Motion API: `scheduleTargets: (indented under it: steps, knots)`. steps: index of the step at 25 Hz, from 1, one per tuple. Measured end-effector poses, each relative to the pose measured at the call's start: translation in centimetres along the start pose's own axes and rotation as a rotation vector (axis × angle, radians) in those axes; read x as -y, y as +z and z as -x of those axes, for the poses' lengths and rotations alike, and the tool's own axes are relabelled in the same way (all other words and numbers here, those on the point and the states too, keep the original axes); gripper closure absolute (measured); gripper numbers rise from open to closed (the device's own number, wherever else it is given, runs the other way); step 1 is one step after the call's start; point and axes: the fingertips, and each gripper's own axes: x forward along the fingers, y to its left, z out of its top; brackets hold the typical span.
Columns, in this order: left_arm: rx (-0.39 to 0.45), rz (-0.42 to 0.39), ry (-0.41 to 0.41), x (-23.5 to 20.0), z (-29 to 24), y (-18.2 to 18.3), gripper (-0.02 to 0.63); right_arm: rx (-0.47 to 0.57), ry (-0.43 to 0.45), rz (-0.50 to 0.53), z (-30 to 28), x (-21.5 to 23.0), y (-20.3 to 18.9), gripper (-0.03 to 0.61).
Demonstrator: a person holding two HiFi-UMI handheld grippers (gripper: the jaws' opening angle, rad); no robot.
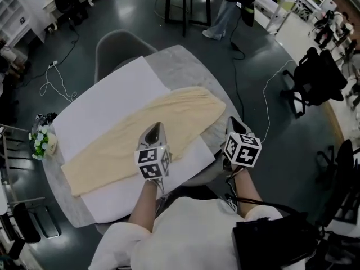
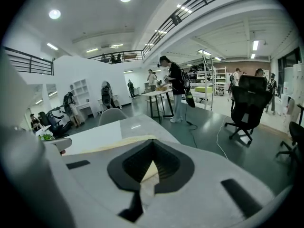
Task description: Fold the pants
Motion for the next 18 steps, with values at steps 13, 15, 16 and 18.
scheduleTargets:
  steps: [13, 15, 16, 18]
  knots:
    - [-0.113, -0.031, 0.073, 2.0, -5.7, -4.6, 0.604, -0.140, 0.041, -0.004, -8.2, 6.6, -2.9, 0.583]
    - [-0.137, -0.023, 0.097, 1.8, -6.4, -5.3, 0.604, -0.167, 0.051, -0.002, -9.6, 7.5, -3.2, 0.583]
    - [-0.146, -0.019, 0.107, 1.7, -6.8, -5.6, 0.604, -0.179, 0.061, -0.002, -10.3, 7.8, -3.3, 0.568]
    - [-0.157, -0.010, 0.124, 1.4, -7.7, -5.8, 0.604, -0.200, 0.078, -0.006, -11.8, 8.2, -3.4, 0.511]
